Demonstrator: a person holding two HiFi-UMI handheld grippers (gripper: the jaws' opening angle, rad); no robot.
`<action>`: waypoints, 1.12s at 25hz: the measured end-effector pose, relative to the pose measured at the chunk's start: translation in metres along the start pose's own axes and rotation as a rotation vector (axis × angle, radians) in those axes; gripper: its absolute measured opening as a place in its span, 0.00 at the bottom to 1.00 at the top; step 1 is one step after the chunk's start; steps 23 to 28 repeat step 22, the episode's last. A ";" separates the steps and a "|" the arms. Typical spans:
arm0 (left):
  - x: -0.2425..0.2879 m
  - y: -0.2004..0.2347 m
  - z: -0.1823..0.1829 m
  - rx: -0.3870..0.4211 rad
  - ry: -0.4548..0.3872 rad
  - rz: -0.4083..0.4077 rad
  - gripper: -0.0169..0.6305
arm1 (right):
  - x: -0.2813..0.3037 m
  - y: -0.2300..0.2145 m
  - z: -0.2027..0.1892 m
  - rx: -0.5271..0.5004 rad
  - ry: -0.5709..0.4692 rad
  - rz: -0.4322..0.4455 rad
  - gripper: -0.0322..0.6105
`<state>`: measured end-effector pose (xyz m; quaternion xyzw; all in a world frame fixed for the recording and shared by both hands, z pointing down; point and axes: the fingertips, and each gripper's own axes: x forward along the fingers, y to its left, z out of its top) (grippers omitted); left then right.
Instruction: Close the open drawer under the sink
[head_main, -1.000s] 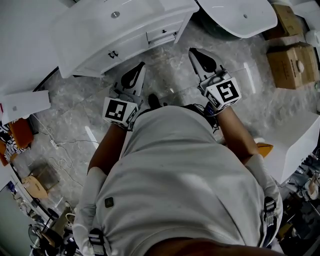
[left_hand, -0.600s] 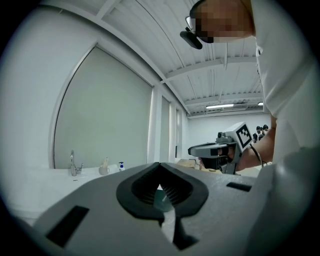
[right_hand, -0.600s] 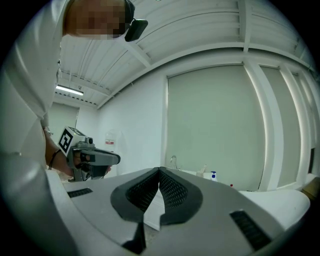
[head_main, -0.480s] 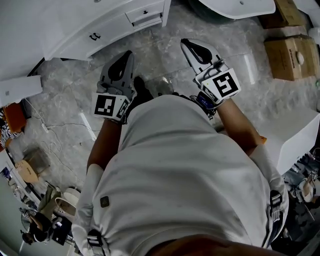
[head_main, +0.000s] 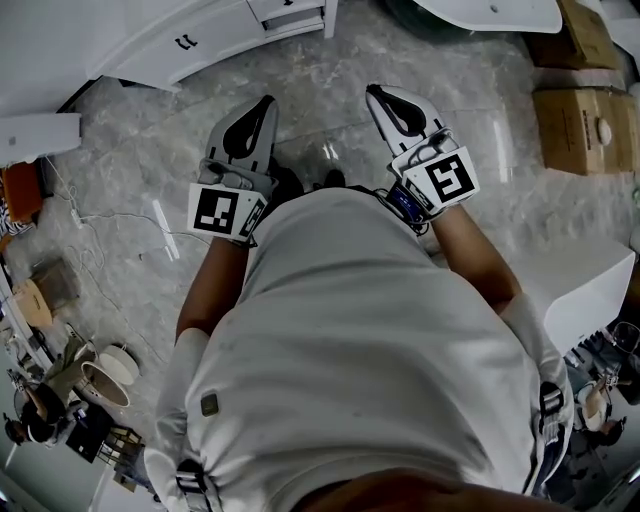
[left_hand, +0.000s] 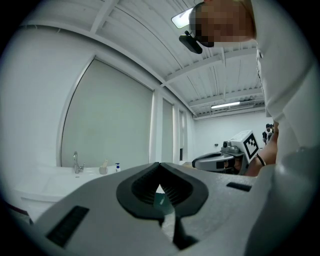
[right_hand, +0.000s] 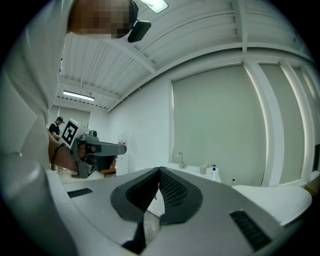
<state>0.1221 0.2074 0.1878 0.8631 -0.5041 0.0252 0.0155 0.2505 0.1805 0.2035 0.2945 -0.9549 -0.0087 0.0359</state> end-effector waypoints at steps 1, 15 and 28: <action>-0.003 -0.004 0.000 0.002 0.000 0.004 0.04 | -0.002 0.004 0.000 0.000 -0.005 0.008 0.09; -0.044 -0.016 0.005 -0.015 -0.021 0.046 0.04 | -0.004 0.049 0.011 -0.016 -0.040 0.054 0.09; -0.050 -0.026 0.005 -0.012 -0.022 0.027 0.04 | -0.008 0.061 0.009 -0.003 -0.033 0.054 0.09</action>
